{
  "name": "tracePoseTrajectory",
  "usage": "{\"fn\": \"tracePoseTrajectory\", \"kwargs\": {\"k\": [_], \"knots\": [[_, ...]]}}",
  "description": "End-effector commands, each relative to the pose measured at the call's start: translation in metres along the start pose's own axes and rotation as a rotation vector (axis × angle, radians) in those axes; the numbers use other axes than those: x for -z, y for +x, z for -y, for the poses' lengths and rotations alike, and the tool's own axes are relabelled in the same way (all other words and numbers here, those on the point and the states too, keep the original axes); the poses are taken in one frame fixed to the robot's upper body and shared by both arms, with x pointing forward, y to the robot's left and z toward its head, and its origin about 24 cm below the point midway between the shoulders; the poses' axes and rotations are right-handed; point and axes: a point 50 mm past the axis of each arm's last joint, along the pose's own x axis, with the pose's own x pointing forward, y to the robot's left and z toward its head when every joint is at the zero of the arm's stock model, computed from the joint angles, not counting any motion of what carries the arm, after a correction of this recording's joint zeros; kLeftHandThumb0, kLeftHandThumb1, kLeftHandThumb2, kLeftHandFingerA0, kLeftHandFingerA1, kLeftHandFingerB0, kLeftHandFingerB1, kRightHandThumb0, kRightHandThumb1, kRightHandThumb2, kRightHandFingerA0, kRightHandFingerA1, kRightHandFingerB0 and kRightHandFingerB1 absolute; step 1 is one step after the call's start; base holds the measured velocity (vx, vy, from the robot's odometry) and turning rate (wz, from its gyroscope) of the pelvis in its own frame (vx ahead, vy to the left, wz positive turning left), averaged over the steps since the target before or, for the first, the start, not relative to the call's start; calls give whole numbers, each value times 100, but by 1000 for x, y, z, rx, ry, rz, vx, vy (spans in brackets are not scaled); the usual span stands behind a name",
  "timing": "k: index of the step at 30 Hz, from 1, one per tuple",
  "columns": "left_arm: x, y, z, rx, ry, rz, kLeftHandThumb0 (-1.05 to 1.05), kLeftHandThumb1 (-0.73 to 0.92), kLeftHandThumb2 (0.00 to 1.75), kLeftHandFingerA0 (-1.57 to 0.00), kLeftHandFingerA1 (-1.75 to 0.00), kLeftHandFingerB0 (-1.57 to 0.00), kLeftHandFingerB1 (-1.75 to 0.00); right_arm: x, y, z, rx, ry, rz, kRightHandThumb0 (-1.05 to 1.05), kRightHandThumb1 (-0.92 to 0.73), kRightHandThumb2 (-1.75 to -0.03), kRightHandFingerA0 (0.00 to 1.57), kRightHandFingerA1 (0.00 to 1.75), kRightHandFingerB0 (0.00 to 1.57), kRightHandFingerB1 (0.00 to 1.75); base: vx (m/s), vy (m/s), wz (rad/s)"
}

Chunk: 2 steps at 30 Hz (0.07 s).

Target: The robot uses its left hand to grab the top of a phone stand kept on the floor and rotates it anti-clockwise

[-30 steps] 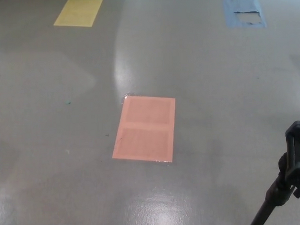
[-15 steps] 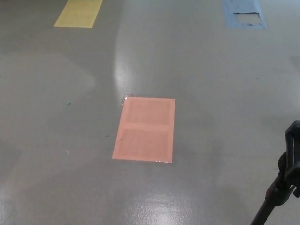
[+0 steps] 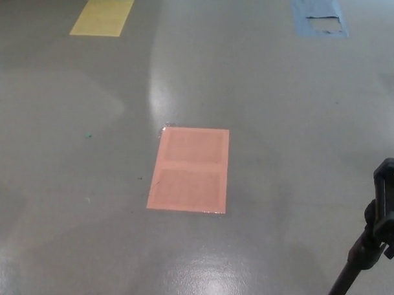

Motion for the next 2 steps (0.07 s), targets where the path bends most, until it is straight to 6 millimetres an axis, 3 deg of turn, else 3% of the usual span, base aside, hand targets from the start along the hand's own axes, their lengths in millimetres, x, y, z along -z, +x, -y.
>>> {"fn": "tracePoseTrajectory", "kwargs": {"k": [1,2], "knots": [[-3,0,-10,-38,154,2,-78,52,93,-3,-41,0,-19,2,-2,9,39,2,-12,-50,-83,-65,64,44,37,33,0,0,0],[-3,0,-10,-35,164,5,-78,52,93,-3,-41,0,-19,2,-2,9,40,0,-11,-50,-83,-65,64,44,37,33,0,0,0]]}}
